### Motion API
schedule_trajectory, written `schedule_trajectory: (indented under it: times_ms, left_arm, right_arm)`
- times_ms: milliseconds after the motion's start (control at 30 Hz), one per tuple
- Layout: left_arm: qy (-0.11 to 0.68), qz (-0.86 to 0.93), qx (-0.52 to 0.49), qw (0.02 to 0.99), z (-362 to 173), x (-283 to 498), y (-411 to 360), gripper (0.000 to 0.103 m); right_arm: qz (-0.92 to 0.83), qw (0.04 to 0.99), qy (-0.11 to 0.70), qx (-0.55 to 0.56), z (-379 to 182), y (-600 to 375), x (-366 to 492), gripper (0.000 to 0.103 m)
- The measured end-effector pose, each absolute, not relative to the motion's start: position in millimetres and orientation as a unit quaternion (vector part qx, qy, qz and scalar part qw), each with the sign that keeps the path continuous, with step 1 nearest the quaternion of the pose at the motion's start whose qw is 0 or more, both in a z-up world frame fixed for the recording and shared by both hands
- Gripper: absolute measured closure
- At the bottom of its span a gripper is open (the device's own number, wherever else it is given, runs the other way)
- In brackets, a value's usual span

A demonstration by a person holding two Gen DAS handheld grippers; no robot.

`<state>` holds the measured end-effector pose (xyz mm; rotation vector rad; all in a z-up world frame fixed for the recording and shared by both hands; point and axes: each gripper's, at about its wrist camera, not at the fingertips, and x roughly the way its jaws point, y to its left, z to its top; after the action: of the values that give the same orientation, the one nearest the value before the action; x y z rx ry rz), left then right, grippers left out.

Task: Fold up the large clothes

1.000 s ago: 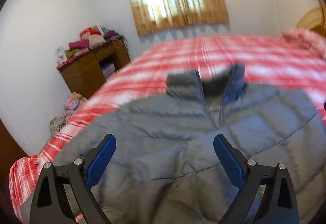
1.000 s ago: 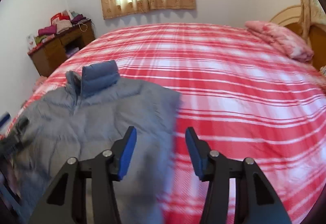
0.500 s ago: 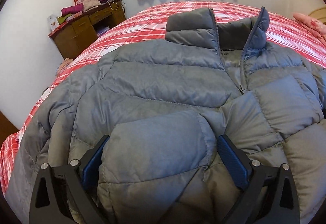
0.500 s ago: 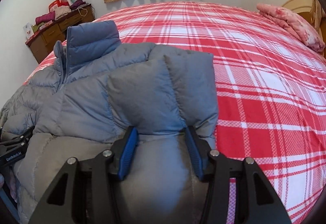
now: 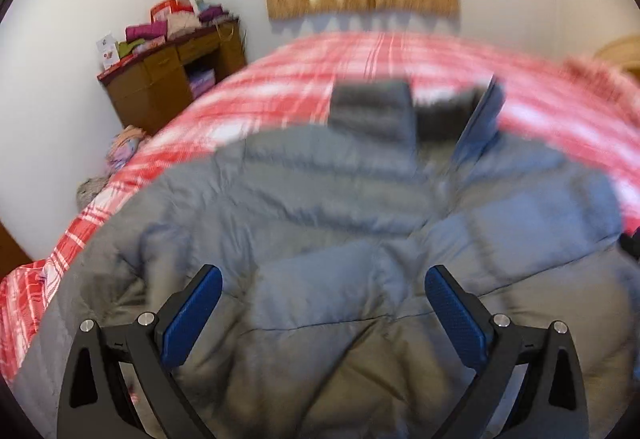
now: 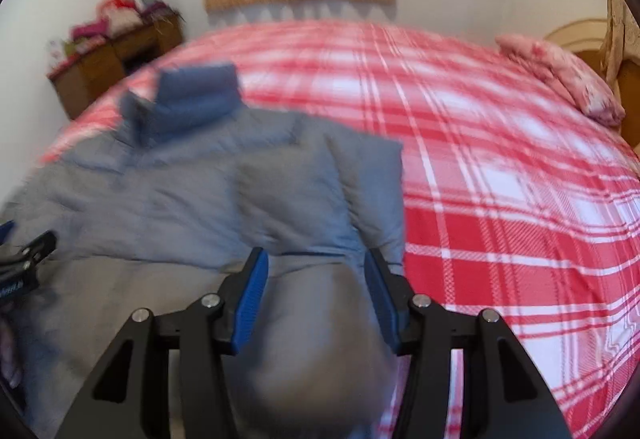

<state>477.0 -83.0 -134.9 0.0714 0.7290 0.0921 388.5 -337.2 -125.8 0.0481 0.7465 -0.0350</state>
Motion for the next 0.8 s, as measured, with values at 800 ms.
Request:
schedule_trajectory:
  times_ms: [800]
  left_arm:
    - [0.42, 0.076, 0.003, 0.905, -168, 521, -55, 0.001]
  right_arm:
    - [-0.033, 0.928, 0.369, 0.049, -126, -352, 453, 0.055]
